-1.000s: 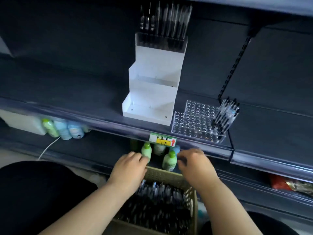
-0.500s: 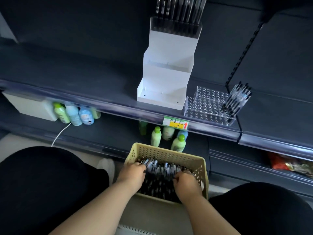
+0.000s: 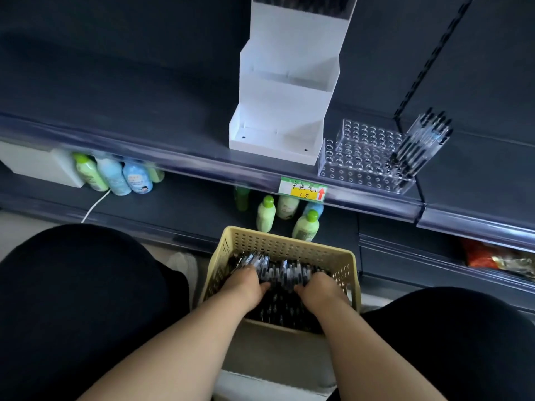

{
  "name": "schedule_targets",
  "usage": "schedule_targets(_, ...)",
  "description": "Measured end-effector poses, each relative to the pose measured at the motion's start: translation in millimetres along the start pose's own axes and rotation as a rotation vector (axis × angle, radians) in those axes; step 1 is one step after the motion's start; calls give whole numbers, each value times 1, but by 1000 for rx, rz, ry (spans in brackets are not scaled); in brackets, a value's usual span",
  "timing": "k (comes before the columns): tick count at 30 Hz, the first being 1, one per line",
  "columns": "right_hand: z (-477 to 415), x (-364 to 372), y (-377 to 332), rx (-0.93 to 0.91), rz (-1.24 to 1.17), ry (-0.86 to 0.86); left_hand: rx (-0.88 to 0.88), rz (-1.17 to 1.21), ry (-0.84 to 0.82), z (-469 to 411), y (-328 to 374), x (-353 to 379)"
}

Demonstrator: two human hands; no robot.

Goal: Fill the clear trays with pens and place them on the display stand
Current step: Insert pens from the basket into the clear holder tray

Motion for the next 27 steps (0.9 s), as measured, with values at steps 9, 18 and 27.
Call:
schedule_targets(9,-3,-3,2,-50,-240,-154,-117,91,-37,1,-2,-18)
schedule_targets(18,13,-3,9,-85,-360,-265,-18,109,76,25,2,-21)
schedule_targets(27,26,-6,-5,-238,-561,-248,-107,162,-18,32,-6,-19)
Point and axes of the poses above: each hand's wrist, its own z-axis away from the middle knuckle, its own x-axis out of the palm, y = z × x, the point moved 6 cm from there along -z, towards the middle knuckle, and after that the axes turned 1 degree about x, right-handed, at the moved point
